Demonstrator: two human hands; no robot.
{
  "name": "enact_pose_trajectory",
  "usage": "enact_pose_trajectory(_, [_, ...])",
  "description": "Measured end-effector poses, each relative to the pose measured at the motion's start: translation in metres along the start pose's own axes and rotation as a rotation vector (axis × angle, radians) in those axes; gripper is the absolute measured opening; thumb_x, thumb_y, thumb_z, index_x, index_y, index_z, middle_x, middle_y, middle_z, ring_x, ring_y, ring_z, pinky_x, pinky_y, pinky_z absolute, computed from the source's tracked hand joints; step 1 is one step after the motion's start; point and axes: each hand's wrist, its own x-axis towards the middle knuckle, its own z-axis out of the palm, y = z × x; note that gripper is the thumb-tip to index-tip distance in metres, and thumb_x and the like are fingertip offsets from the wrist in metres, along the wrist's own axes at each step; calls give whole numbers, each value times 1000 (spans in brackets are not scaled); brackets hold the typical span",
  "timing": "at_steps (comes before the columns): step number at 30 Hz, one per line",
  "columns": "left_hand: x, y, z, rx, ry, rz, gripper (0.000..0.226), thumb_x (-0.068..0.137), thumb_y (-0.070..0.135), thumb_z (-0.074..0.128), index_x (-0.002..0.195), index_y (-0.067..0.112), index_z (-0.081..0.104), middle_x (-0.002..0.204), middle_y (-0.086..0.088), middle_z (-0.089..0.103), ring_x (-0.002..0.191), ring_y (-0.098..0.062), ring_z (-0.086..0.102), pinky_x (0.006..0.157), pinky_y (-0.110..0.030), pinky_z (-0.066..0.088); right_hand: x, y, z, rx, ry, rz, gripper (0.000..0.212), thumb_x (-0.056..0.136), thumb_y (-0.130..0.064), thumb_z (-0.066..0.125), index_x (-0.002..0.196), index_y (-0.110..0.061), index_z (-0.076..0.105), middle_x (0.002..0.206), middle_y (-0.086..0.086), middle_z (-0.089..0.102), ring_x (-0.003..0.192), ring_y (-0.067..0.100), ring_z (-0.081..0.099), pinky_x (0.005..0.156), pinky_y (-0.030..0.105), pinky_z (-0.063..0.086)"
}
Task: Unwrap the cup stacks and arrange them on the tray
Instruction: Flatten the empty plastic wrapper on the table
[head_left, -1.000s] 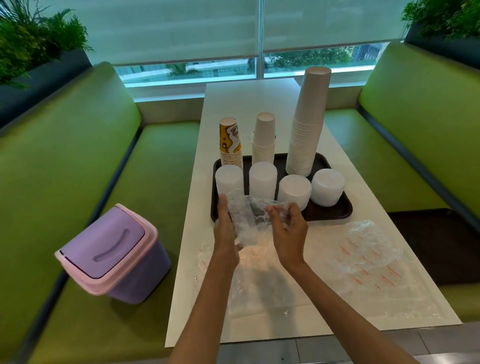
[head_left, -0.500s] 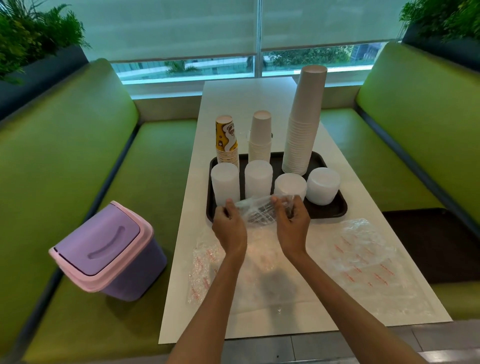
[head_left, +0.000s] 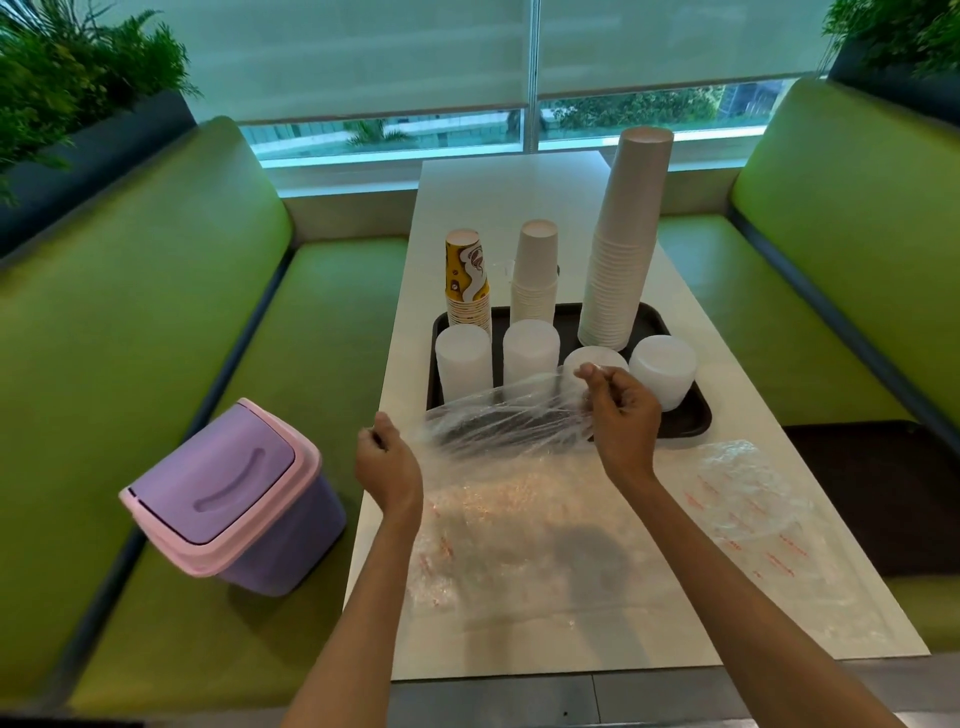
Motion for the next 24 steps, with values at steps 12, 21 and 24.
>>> enact_pose_trajectory(12, [-18,46,3,-25,-476,492,37,83,36,56,116,19,56,120,3,53,112,-10,48,92,-20,38,13,-19,5,54,-478,177,15,91,-7,58,101,-5,69,75,-1,69,65,1,64,66,14,51])
enact_pose_trajectory(21, [-24,67,13,-110,-899,318,11,90,6,60,82,13,62,81,-5,64,75,-9,64,73,-20,53,22,-35,-13,92,-579,380,23,93,-23,56,109,-12,67,87,0,69,77,10,65,65,18,56])
enact_pose_trajectory(24, [-19,70,9,-179,-852,298,10,91,3,56,86,9,62,77,-5,63,64,0,60,65,-13,50,16,-25,-25,85,-602,467,31,82,-37,60,102,-16,69,88,-3,74,83,9,69,72,19,56])
